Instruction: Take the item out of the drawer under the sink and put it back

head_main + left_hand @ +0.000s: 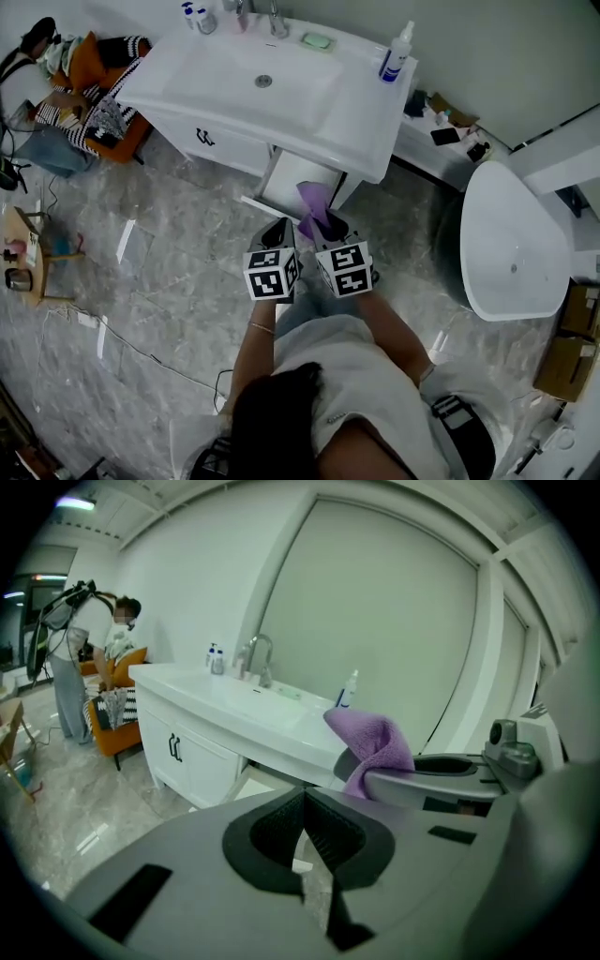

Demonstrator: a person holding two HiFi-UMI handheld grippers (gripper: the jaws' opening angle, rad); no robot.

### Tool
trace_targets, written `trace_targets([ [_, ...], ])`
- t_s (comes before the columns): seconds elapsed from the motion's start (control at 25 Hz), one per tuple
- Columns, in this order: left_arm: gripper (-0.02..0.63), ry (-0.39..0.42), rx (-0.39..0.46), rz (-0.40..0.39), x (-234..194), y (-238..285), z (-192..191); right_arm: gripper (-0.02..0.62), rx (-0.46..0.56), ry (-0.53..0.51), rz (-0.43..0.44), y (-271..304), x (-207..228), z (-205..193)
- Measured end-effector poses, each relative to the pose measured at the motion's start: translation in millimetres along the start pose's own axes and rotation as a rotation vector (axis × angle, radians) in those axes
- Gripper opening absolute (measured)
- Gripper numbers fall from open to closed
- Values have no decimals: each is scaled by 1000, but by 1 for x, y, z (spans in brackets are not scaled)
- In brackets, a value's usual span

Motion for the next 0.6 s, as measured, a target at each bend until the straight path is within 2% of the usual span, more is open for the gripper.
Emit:
trace_targets([
  [0.28,5,-47,-41,6,-26,28,-5,86,-56,-64,21,38,6,-10],
  [0.48,5,-79,-83,53,-40,47,-17,86,-105,-43,51,63,13,-25],
  [0.6,5,-110,-100,67,-44,65,-24,86,-148,-79,73,82,22,-41],
])
Point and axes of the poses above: the fingertips, and each gripper's own axes: y forward along the fingers, x to its right, z out of its top, the point moved 3 cm from there along -y, backward along the fingers, and after that the axes turned 13 degrees about x, right-handed, at the moved point
